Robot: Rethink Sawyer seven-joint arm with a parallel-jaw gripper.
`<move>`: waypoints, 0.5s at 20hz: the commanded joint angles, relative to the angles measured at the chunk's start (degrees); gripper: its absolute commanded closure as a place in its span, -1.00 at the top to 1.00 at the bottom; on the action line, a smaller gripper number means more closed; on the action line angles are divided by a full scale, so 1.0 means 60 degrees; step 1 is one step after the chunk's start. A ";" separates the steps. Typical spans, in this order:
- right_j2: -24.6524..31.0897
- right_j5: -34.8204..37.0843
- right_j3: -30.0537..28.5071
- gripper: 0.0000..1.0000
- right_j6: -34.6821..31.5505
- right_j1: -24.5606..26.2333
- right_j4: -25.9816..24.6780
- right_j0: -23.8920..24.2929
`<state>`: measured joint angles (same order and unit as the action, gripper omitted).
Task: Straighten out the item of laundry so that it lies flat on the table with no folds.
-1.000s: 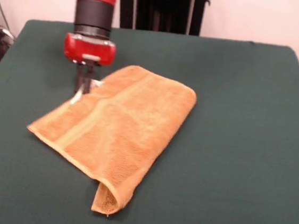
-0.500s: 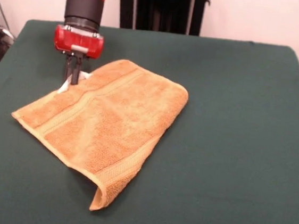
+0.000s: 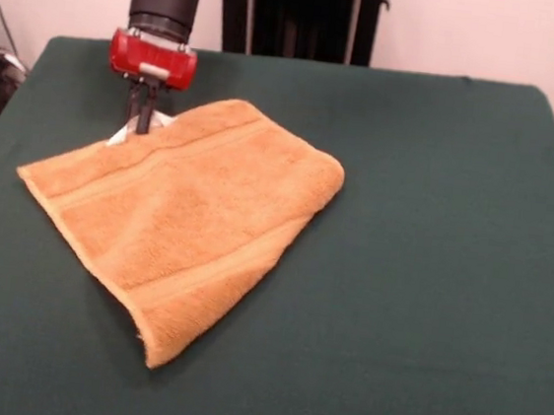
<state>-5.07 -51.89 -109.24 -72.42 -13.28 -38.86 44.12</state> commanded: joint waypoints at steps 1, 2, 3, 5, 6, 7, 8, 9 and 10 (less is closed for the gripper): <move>-0.1385 0.1287 -0.0922 -1.00 -0.1507 0.1488 -0.0575 0.0280; -0.1479 0.1191 -0.0876 -1.00 -0.1487 0.1611 -0.0787 0.0425; -0.1562 0.1089 -0.0835 -1.00 -0.1484 0.1725 -0.0927 0.0526; -0.1752 0.0867 -0.0777 -1.00 -0.1461 0.1961 -0.1151 0.0710; -0.1840 0.0742 -0.0757 -1.00 -0.1438 0.2067 -0.1184 0.0752; -0.1933 0.0594 -0.0740 -1.00 -0.1411 0.2174 -0.1194 0.0772; -0.2012 0.0448 -0.0729 -1.00 -0.1383 0.2274 -0.1186 0.0789; -0.2087 0.0320 -0.0724 -1.00 -0.1353 0.2357 -0.1192 0.0802; -0.2162 0.0192 -0.0718 -1.00 -0.1324 0.2439 -0.1199 0.0815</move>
<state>-12.13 -61.24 -111.76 -72.42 -8.52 -45.01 48.52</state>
